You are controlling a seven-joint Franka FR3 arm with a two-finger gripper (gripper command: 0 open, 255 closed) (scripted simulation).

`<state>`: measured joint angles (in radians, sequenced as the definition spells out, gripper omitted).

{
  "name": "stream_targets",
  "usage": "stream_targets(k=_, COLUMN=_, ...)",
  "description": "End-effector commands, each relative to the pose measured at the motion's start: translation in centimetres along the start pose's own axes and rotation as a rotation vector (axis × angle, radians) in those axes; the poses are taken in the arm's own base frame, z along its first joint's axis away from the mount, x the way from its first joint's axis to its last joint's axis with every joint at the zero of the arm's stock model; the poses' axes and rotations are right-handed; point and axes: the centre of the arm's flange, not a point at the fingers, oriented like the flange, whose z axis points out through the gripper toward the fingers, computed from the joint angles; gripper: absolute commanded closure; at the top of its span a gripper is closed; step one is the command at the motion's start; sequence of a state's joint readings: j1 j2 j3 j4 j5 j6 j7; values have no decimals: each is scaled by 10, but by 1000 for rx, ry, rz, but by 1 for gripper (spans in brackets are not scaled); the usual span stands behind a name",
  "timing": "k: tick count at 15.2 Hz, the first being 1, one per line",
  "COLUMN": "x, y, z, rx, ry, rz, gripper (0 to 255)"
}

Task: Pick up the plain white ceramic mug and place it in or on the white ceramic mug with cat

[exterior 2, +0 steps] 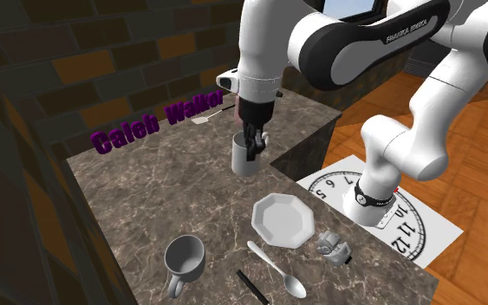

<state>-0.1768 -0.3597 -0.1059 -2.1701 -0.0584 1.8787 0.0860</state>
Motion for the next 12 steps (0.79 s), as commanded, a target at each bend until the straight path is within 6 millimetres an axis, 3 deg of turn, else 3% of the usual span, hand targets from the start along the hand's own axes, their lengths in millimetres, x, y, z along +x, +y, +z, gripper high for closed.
stream_targets(k=1, x=20, y=-21, z=-1, rx=1, ry=0, rz=1, gripper=255)
stream_targets(k=12, x=120, y=-125, z=-10, rx=1, ry=0, rz=1, gripper=255)
